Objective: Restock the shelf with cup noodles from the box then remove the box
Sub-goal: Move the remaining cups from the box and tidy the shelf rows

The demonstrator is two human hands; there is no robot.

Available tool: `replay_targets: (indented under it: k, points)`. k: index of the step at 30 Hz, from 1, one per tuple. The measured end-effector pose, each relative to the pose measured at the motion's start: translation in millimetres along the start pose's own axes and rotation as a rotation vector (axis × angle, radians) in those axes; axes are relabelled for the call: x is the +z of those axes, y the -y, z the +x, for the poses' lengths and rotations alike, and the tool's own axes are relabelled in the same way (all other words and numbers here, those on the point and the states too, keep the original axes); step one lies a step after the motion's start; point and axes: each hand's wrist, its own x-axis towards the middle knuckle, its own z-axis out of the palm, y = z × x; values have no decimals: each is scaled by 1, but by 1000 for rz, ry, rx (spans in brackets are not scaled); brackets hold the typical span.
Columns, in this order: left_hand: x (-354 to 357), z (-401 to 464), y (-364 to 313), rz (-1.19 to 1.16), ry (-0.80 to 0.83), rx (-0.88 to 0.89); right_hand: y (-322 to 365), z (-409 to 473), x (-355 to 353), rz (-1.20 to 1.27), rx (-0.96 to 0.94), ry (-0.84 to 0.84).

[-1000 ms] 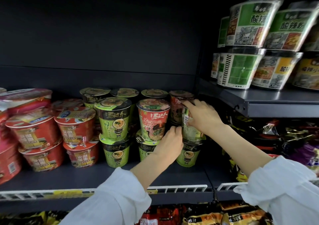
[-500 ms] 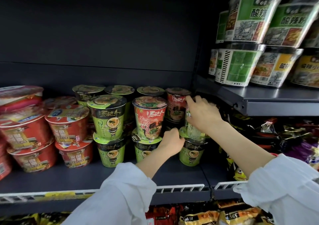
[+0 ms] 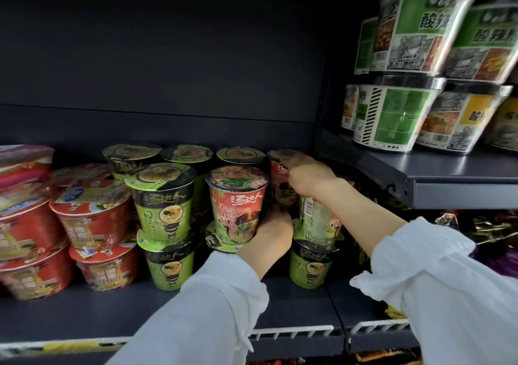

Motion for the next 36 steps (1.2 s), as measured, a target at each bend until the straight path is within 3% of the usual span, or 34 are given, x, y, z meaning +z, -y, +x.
replay_targets:
  k: [6, 17, 23, 30, 36]
  points:
    - [10, 2, 0, -20, -6, 73, -6, 14, -9, 57, 95, 37]
    - [9, 11, 5, -34, 25, -12, -13, 14, -7, 123, 69, 19]
    - [5, 12, -1, -170, -126, -5, -15, 17, -6, 59, 74, 43]
    - [2, 2, 6, -127, 21, 0, -13, 31, -4, 19, 81, 80]
    - [-2, -1, 8, 9, 16, 76, -6, 45, -8, -84, 110, 34]
